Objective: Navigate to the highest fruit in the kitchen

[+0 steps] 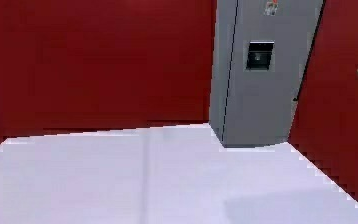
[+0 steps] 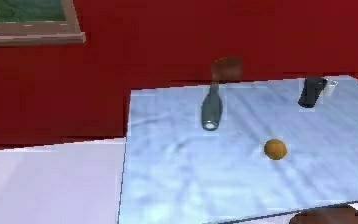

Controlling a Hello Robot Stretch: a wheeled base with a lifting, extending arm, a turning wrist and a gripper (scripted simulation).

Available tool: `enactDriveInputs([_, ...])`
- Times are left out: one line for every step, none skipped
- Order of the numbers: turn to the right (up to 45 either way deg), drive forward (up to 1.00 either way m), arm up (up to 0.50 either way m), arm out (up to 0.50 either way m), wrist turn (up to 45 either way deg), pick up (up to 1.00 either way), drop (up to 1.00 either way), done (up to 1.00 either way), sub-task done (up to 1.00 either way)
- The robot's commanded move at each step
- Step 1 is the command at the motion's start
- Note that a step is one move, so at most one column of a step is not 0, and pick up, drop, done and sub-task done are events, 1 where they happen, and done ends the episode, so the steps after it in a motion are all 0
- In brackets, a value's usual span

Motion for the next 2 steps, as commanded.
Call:
enactDriveInputs([-45.0, 0.0, 0.0, 0.0, 0.0, 0.0, 0.0, 0.0, 0.0])
enactDriveInputs([-39.0, 0.0, 0.0, 0.0, 0.0, 0.0, 0.0, 0.0, 0.0])
